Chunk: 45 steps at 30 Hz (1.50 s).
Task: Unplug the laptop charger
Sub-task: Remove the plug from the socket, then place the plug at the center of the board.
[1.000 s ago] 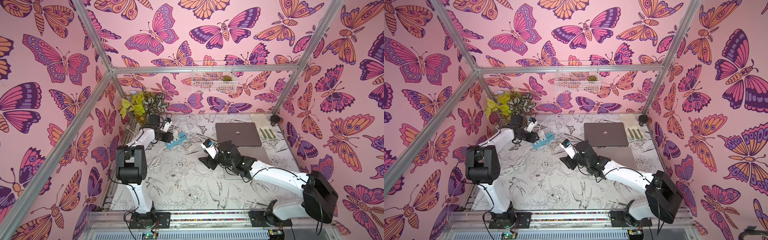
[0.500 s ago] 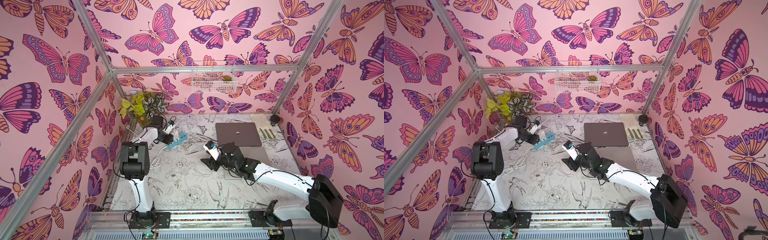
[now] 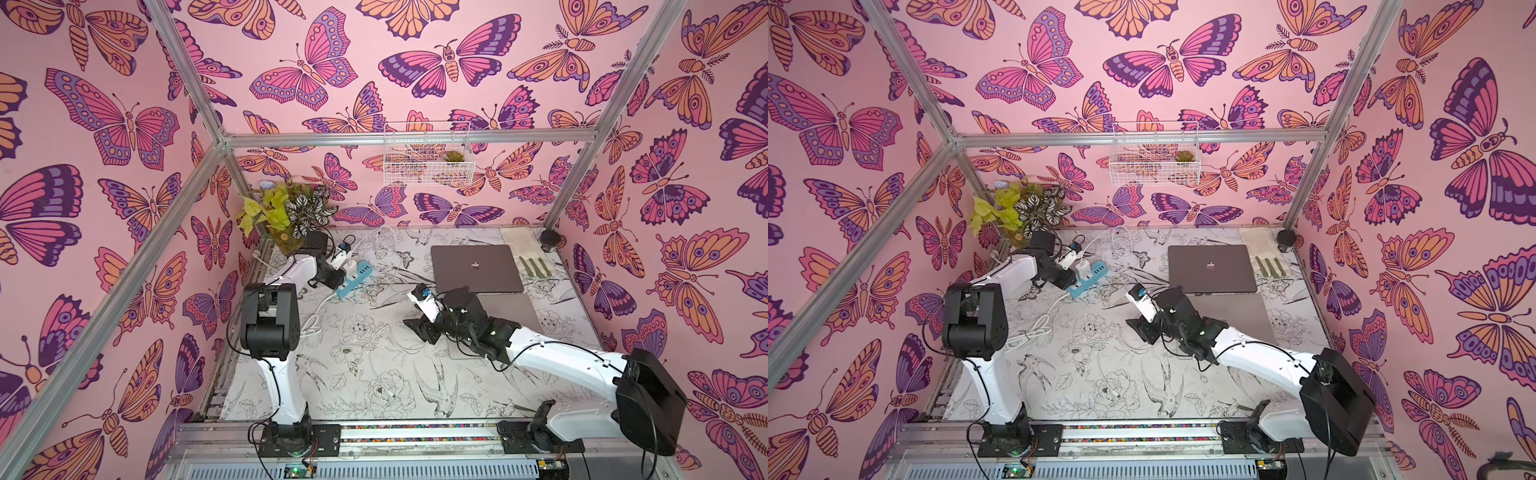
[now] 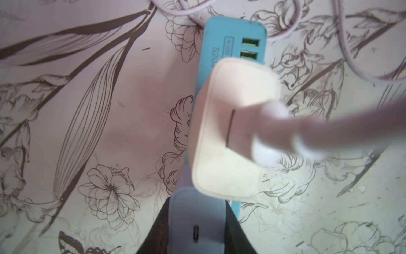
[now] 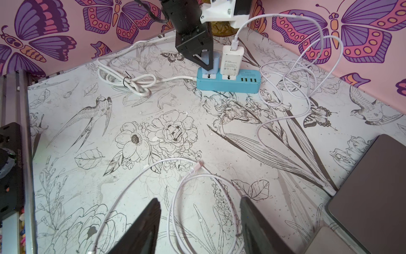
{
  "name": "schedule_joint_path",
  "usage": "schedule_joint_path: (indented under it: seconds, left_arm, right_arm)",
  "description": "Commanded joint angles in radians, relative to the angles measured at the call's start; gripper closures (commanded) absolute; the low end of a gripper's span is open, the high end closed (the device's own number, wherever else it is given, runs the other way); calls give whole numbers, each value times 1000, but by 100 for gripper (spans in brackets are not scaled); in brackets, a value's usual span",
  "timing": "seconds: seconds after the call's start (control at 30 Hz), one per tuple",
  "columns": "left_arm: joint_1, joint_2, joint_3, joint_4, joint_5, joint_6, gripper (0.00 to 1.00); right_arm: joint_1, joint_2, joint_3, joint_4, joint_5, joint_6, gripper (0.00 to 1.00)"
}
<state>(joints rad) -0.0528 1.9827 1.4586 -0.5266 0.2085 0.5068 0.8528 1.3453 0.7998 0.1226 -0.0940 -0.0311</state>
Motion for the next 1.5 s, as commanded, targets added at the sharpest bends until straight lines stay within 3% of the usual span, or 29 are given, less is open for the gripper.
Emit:
schedule_joint_path:
  seconds: [0.0, 0.23, 0.4, 0.57, 0.73, 0.8, 0.9, 0.97, 1.17, 1.33, 1.47]
  left_arm:
    - [-4, -31, 14, -25, -2, 26, 76]
    - [-3, -63, 23, -32, -8, 62, 87]
    - [4, -67, 40, -61, 1, 110, 88]
    - [18, -140, 36, -67, 31, 42, 92]
    - [-6, -357, -58, -28, 34, -199, 88]
    - [-20, -470, -165, 68, 27, -363, 88]
    - [-41, -617, -382, 271, 109, -646, 91]
    - [-98, -663, -494, 380, 255, -740, 91]
    - [-401, -592, -586, 374, 358, -800, 91]
    - [-589, -415, -559, 360, 323, -824, 92]
    - [-651, -296, -521, 357, 278, -828, 91]
  right_arm:
    - [5, 7, -7, 12, 5, -12, 41]
    - [6, 23, -10, 26, -10, -9, 41]
    - [5, 23, -14, 32, -11, -7, 41]
    - [5, 7, -27, 50, 4, 0, 41]
    - [2, -30, -67, 105, 108, 6, 41]
    - [-2, -57, -93, 132, 156, 6, 41]
    - [-9, -96, -162, 229, 261, 10, 41]
    - [-15, -116, -196, 267, 340, 20, 41]
    - [-38, -197, -302, 390, 530, 41, 41]
    - [-52, -227, -340, 424, 581, 48, 41]
    - [-54, -218, -339, 417, 576, 54, 42]
